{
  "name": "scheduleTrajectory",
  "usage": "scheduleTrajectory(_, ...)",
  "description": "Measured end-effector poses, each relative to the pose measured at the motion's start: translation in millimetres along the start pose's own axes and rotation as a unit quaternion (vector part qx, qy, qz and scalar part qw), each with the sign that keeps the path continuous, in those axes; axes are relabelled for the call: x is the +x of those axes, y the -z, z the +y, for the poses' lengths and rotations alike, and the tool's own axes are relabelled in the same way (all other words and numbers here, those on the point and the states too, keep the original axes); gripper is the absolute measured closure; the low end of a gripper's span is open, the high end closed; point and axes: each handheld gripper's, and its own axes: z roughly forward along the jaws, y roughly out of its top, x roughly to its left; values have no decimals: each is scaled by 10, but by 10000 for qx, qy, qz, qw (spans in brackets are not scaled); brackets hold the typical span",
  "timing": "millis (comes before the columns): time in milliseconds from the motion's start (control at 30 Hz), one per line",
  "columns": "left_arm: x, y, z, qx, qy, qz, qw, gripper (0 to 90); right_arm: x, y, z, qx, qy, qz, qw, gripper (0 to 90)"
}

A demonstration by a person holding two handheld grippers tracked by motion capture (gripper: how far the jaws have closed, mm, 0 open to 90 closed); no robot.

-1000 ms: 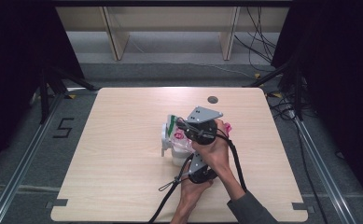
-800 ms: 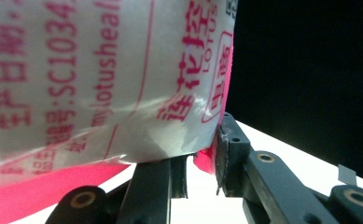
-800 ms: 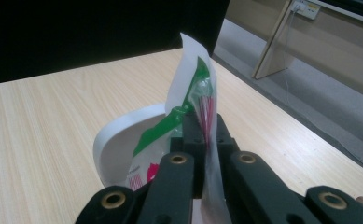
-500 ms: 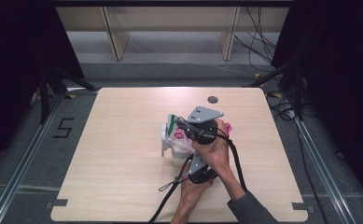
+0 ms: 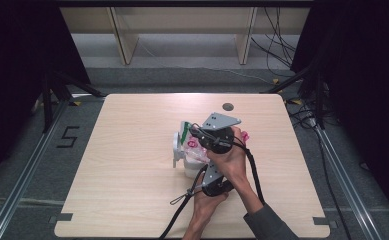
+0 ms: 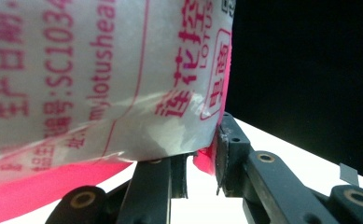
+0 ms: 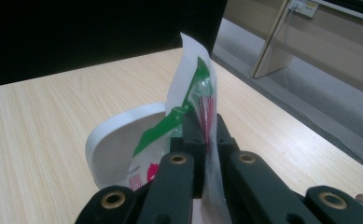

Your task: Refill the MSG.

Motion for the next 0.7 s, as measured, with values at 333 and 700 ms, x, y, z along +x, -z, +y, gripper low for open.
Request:
scheduleTrajectory(333, -2, -10, 1, -36, 43, 49, 10000, 762, 11, -25, 0, 84, 41, 67, 9999, 899)
scheduleTrajectory(700, 3, -4, 1, -38, 55, 56, 10000, 762, 32, -25, 7, 81, 26, 29, 10000, 899)
